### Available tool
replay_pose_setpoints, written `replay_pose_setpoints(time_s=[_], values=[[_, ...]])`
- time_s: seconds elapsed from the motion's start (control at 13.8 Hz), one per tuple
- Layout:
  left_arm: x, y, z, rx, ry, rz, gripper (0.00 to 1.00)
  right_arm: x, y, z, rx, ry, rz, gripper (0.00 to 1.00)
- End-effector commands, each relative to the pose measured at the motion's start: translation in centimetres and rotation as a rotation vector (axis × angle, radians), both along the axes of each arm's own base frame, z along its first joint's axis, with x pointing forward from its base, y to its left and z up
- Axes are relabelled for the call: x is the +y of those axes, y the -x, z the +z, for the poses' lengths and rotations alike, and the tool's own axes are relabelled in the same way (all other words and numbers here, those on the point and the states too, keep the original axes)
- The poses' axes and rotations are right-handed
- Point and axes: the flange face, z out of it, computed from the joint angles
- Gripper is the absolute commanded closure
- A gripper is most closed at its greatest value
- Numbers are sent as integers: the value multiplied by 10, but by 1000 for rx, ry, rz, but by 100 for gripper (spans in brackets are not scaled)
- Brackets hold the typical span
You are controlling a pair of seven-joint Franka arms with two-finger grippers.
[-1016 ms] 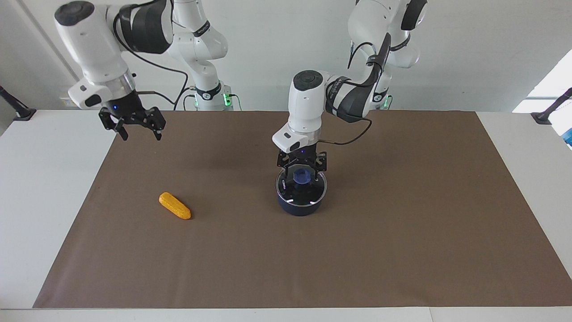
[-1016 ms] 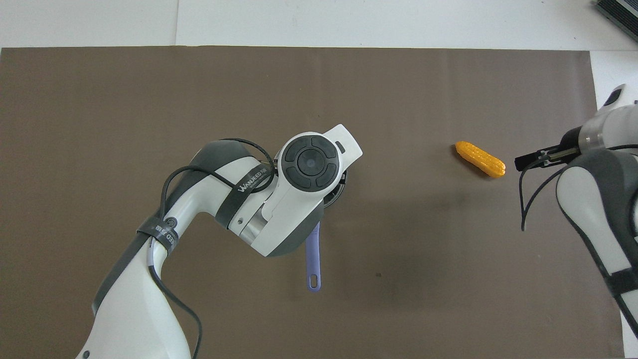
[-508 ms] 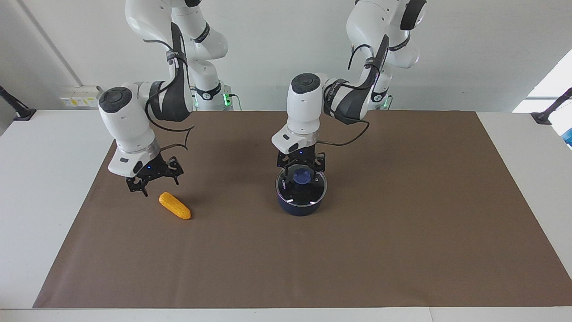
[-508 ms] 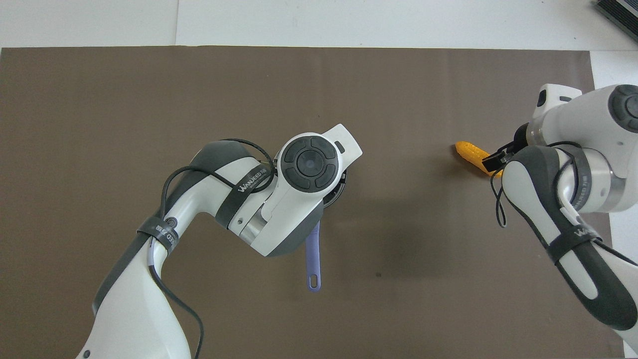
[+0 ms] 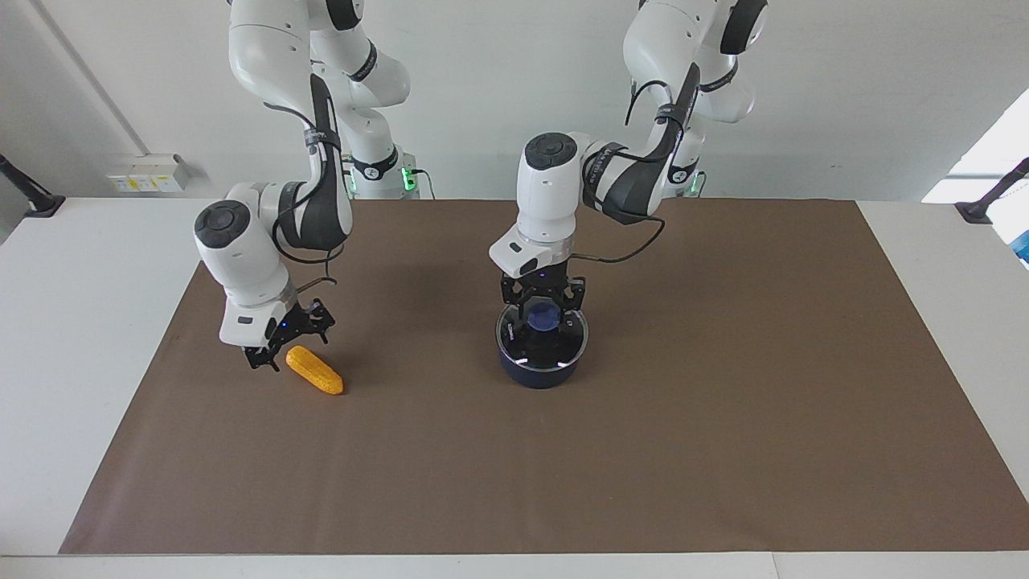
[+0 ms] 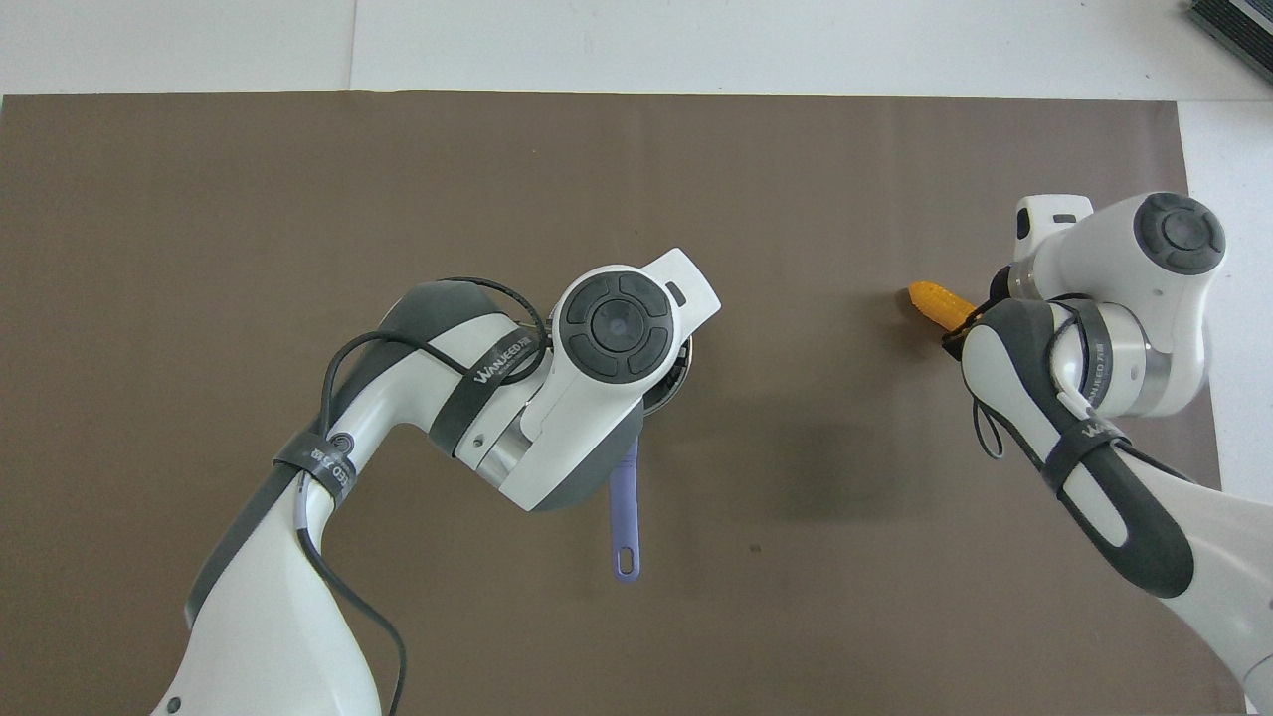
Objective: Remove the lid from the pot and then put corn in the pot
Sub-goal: 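Grasp the lid knob with the left gripper while the right gripper grasps the corn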
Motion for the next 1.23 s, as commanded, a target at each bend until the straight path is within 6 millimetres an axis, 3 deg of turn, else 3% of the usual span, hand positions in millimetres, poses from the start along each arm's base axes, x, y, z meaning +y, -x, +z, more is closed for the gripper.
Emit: replay_pose_setpoints(time_s=[0.0, 0.07, 0.15, 0.22, 0.29, 0.58, 0.73, 0.87, 1.02, 1.16], values=[[2, 5, 3, -31, -22, -3, 66, 2, 1, -2, -18, -6, 30, 0], [1, 5, 6, -36, -29, -9, 70, 4, 2, -4, -15, -6, 35, 10], [2, 4, 8, -48, -41, -16, 75, 4, 2, -4, -16, -4, 46, 36], [3, 4, 14, -62, -48, -23, 76, 4, 1, -3, -17, 2, 51, 92], [5, 5, 19, -66, -49, -21, 80, 5, 1, -3, -17, 2, 44, 100], [10, 7, 42, -89, -74, -27, 84, 0, -11, 9, -40, -7, 15, 100], [14, 11, 62, -100, -68, -22, 85, 2, -17, 39, -69, -17, -20, 100], [32, 8, 76, -95, -80, 6, 85, 8, -13, 88, -69, -71, -132, 100], [71, -10, 84, -92, -88, 66, 85, 20, -1, 131, -59, -86, -232, 100], [118, -32, 89, -91, -89, 137, 87, 44, 9, 160, -48, -93, -325, 100]])
